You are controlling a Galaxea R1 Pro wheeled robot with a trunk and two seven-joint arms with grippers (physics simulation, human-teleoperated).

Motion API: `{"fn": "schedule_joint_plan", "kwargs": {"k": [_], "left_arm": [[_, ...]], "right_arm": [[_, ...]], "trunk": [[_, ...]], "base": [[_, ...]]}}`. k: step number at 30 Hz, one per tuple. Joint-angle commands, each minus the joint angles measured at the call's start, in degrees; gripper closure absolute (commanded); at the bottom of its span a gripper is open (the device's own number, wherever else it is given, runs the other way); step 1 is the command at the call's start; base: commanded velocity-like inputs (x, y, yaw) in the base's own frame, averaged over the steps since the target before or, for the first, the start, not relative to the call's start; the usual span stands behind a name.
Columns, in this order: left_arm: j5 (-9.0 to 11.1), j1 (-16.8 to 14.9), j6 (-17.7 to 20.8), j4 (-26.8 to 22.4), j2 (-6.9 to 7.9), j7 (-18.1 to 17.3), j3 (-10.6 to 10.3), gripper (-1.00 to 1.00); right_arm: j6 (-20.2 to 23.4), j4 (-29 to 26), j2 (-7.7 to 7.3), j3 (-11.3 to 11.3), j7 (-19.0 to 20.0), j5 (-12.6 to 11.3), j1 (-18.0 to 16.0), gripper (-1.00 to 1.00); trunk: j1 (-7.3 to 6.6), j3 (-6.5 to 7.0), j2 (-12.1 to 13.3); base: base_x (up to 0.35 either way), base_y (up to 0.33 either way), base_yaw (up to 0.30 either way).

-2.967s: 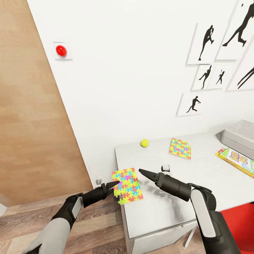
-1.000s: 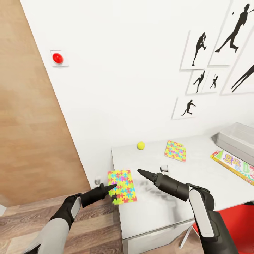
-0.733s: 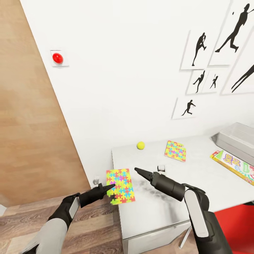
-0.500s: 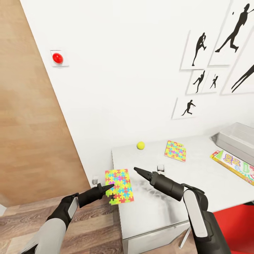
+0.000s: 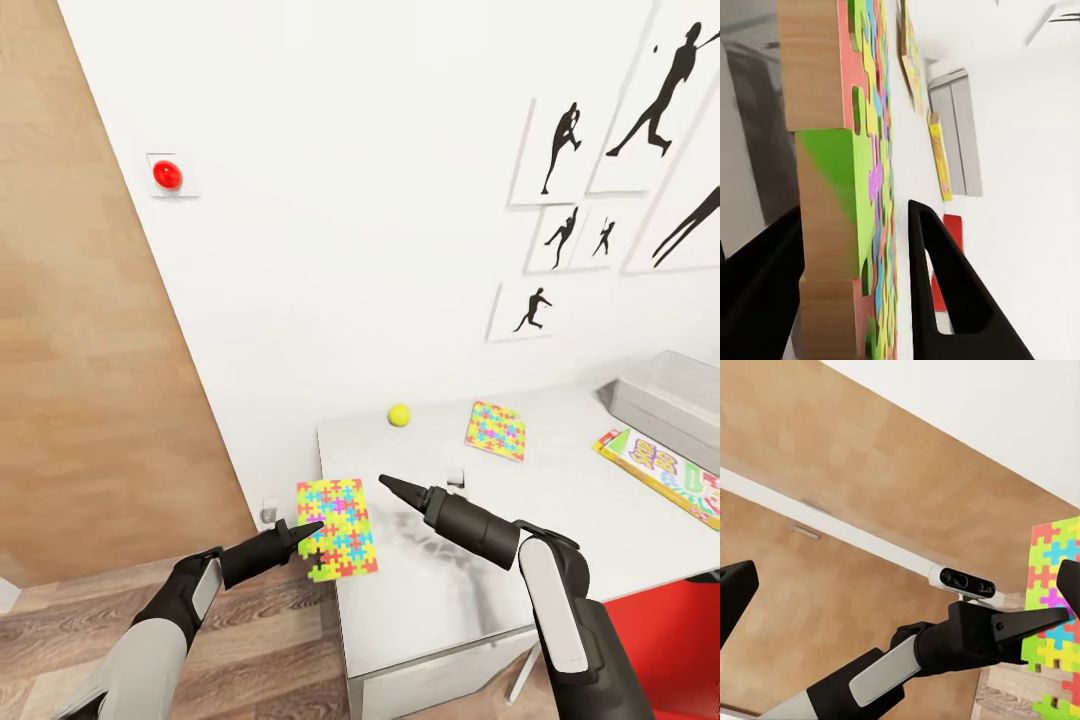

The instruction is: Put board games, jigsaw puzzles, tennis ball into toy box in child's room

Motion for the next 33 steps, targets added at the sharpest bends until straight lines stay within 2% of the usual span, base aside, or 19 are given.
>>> {"fn": "schedule_joint_plan", "kwargs": {"k": [1,10,14,16,20,21,23,25,26,29,33], "left_arm": [[-0.61,-0.06,0.50,-0.08,-0.08,-0.37,0.48,1.00],[-0.61,-0.06,0.52,-0.13,-0.01,-0.66,0.52,1.00],[-0.67,-0.06,2.37,-0.62,1.30,-3.96,0.58,1.00],[-0.74,-0.06,4.38,-0.94,2.61,-6.95,0.61,1.00],[-0.71,-0.06,7.14,-3.03,6.60,-13.05,0.09,1.00],[-0.72,-0.06,8.88,-3.65,8.27,-15.45,-0.83,1.00],[-0.72,-0.06,10.94,-4.37,10.57,-18.33,-2.70,1.00],[-0.71,-0.06,11.81,-4.87,12.33,-20.28,-4.06,1.00],[-0.70,-0.06,12.29,-5.19,13.86,-21.12,-5.10,1.00],[-0.70,-0.06,13.87,-5.52,16.63,-21.12,-6.11,1.00],[-0.66,-0.06,16.80,-6.63,18.67,-21.12,-6.39,1.00]], "right_arm": [[0.25,-0.01,0.06,-0.14,0.34,0.25,-0.05,-1.00],[0.23,-0.01,0.07,-0.14,0.35,0.25,-0.05,-1.00],[0.23,-0.01,0.07,-0.14,0.35,0.29,-0.05,-1.00],[0.23,-0.01,0.07,-0.14,0.32,0.32,-0.05,-1.00],[0.23,-0.01,0.01,-0.15,0.33,0.34,-0.05,-1.00],[0.23,-0.01,0.00,-0.19,0.35,0.34,-0.05,-1.00],[0.23,-0.01,-0.01,-0.21,0.35,0.34,-0.05,-1.00],[0.23,-0.01,-0.01,-0.23,0.36,0.34,-0.05,-1.00],[0.23,-0.01,-0.02,-0.27,0.36,0.34,-0.05,-1.00],[0.23,-0.01,-0.15,-0.30,0.37,0.34,-0.05,-1.00],[0.23,-0.01,-0.32,-0.31,0.37,0.34,-0.05,-1.00]], "trunk": [[-0.22,0.12,0.37],[-2.20,1.74,3.98],[-3.07,2.46,5.58],[-3.51,2.81,6.39],[-4.39,3.53,7.99],[-4.61,3.71,8.39],[-5.05,4.07,9.19],[-5.49,4.43,9.99],[-5.71,4.61,10.40],[-6.37,5.15,11.60],[-7.25,5.87,13.20]], "base": [[0.000,0.000,0.000],[0.000,0.000,0.000],[0.000,0.000,0.000],[0.000,0.000,0.000],[0.000,0.000,0.000],[0.000,0.000,0.000],[0.000,0.000,0.000],[0.000,0.000,0.000],[0.000,0.000,0.000],[0.000,0.000,0.000],[0.000,0.000,0.000]]}}
